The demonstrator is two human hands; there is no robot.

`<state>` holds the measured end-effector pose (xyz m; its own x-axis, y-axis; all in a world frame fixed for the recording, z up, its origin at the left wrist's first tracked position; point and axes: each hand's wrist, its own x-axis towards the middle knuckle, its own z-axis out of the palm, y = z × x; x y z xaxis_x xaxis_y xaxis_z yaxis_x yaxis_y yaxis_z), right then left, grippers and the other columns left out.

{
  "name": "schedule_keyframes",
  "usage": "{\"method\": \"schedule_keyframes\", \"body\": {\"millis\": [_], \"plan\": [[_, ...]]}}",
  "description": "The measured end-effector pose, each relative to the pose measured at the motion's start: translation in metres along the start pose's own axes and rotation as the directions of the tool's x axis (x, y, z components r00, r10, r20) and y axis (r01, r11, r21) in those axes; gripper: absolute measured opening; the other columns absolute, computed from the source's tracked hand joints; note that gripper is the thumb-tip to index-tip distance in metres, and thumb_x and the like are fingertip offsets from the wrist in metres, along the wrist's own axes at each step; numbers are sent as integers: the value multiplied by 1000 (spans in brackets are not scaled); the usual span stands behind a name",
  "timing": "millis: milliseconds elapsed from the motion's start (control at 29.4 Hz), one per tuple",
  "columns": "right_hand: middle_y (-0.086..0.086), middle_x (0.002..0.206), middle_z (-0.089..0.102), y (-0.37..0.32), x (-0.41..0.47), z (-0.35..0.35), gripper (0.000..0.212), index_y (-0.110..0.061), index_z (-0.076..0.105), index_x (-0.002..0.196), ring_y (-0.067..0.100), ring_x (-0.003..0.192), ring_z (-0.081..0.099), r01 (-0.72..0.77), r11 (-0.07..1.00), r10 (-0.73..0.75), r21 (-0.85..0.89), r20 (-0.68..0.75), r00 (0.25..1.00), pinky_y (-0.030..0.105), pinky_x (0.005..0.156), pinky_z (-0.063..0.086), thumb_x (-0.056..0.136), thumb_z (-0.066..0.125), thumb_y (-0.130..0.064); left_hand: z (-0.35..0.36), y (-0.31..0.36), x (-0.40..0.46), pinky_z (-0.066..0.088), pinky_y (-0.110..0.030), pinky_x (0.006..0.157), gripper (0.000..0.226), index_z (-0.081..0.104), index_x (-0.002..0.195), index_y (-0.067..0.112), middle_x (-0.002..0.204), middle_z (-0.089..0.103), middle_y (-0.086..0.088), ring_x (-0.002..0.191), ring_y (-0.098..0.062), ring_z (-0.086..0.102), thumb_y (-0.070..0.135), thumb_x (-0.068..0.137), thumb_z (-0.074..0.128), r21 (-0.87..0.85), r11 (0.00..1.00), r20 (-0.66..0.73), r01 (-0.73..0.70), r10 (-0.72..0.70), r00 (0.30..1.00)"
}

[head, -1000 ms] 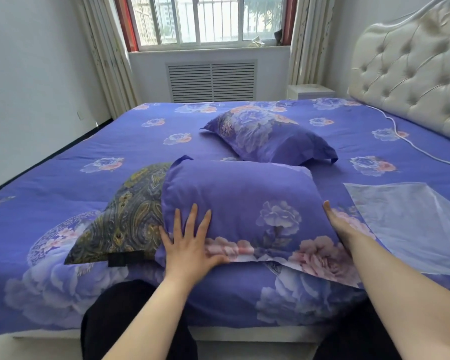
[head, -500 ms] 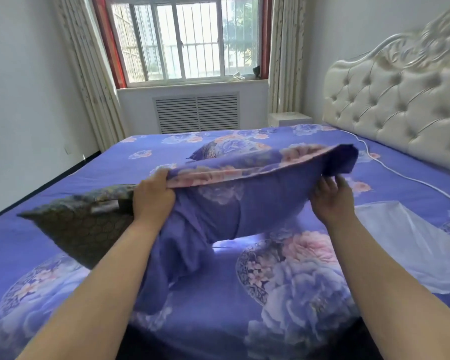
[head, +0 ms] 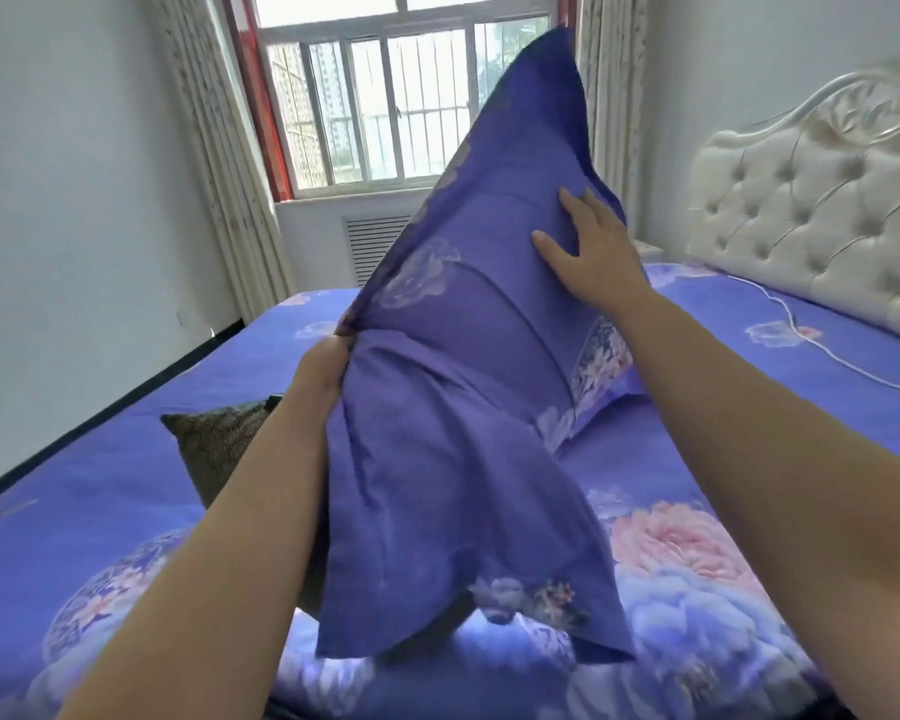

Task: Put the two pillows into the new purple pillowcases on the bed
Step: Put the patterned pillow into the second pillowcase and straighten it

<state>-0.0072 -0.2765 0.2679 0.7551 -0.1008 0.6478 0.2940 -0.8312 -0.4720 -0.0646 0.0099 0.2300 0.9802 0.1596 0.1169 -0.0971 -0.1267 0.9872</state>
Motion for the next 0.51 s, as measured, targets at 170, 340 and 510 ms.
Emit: {"method": "schedule_keyframes", "body": {"millis": [170,340,510], "plan": [[-2,159,13,-42,23,28,60,-35,26,147,22,146,8,123,992,-122,-25,50,991,49,117,9,92,35,-60,8,-21,-8,41,-6,71,24,60,113,12,86,62,-7,85,-13,60,3,91,57,-69,988,-17,-138,137,990],[-10,158,15,-48,-1,72,62,-41,39,139,16,146,4,243,958,-169,-153,382,909,53,116,3,85,40,-70,18,-88,10,45,-20,51,24,52,80,7,72,49,-6,69,-15,58,3,99,38,56,962,-21,266,-266,964],[-4,157,22,10,-97,138,79,-33,33,145,22,142,23,129,981,59,-144,859,508,39,117,17,78,50,-73,19,-163,38,47,-38,95,55,50,126,8,120,56,-21,111,-31,58,34,79,65,175,944,-256,281,-232,938]]}}
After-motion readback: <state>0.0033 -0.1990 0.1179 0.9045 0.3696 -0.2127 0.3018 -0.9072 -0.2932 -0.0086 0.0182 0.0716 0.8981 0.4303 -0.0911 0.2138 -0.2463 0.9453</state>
